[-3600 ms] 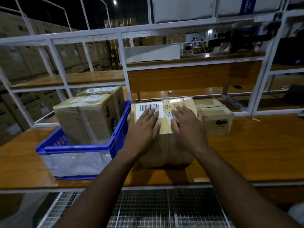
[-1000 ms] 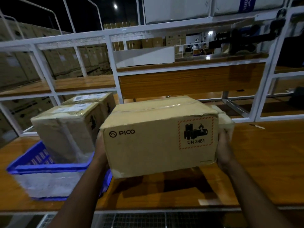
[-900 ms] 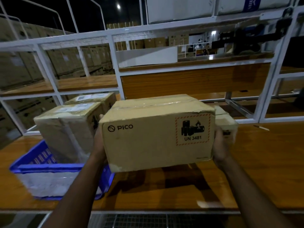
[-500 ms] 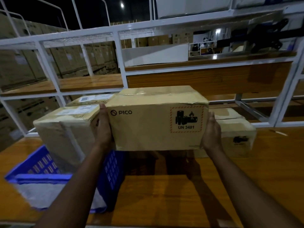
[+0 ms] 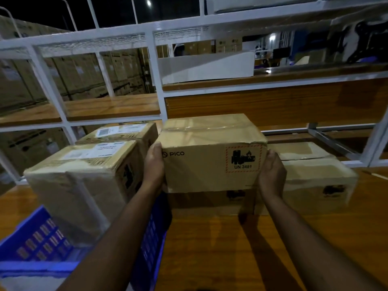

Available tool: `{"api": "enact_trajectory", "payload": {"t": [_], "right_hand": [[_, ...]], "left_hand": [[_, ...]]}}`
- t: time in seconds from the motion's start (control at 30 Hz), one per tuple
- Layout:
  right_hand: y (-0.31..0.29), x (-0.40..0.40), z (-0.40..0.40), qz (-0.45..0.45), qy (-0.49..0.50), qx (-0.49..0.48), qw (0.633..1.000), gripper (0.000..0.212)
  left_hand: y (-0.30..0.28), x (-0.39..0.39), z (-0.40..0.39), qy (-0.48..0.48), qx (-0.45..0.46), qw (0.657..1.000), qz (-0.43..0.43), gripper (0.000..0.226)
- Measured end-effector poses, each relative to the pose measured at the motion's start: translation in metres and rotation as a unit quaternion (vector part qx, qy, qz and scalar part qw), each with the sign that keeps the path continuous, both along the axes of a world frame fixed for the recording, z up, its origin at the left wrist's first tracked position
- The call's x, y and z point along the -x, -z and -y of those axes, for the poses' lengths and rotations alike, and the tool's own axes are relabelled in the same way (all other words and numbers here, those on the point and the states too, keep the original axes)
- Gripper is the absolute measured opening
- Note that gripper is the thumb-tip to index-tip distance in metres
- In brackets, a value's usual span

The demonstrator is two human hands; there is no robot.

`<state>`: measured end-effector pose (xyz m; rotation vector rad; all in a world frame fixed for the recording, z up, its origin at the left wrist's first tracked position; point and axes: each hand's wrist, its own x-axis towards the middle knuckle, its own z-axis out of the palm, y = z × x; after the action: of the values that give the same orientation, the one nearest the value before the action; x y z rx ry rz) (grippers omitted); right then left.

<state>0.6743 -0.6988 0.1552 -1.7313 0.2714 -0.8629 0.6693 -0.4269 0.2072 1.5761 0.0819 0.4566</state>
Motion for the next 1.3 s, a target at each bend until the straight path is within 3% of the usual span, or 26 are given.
{"api": "enact_trajectory", "payload": {"t": [0.23, 0.37, 0.6, 0.7, 0.77, 0.83, 0.9, 0.97, 1.07, 1.3], "right_hand": [[-0.002, -0.026, -0.005, -0.032, 0.006, 0.013, 0.999, 0.041], [-0.003, -0.031, -0.009, -0.030, 0.002, 0.015, 0.999, 0.040], [-0.001, -0.038, -0.008, -0.019, 0.014, 0.029, 0.999, 0.041], [0.001, -0.035, -0.008, -0.021, 0.023, 0.034, 0.999, 0.038], [-0.004, -0.029, -0.010, -0.003, 0.044, 0.049, 0.998, 0.033], [-0.013, -0.020, -0.017, 0.038, 0.053, 0.110, 0.992, 0.048], [-0.023, -0.013, -0.028, 0.081, 0.038, 0.221, 0.971, 0.069], [-0.028, -0.013, -0.036, 0.103, 0.023, 0.335, 0.936, 0.071], [-0.026, -0.019, -0.041, 0.070, 0.029, 0.434, 0.898, 0.066], [-0.025, -0.018, -0.037, 0.019, 0.035, 0.497, 0.867, 0.075]], "left_hand": [[0.003, -0.029, -0.011, 0.023, 0.000, 1.000, -0.014, 0.066], [0.000, -0.038, -0.012, 0.014, 0.008, 1.000, -0.012, 0.050], [0.002, -0.044, -0.013, 0.010, 0.005, 1.000, -0.014, 0.049], [0.004, -0.043, -0.011, -0.047, -0.079, 0.996, 0.016, 0.052], [0.000, -0.039, -0.008, -0.121, -0.199, 0.968, 0.092, 0.048], [-0.001, -0.035, -0.001, -0.162, -0.352, 0.906, 0.170, 0.044], [0.005, -0.033, 0.010, -0.156, -0.471, 0.841, 0.215, 0.041], [0.013, -0.029, 0.021, -0.117, -0.533, 0.805, 0.233, 0.044], [0.021, -0.024, 0.031, -0.088, -0.574, 0.782, 0.227, 0.053], [0.016, -0.016, 0.031, -0.076, -0.617, 0.766, 0.165, 0.066]]}}
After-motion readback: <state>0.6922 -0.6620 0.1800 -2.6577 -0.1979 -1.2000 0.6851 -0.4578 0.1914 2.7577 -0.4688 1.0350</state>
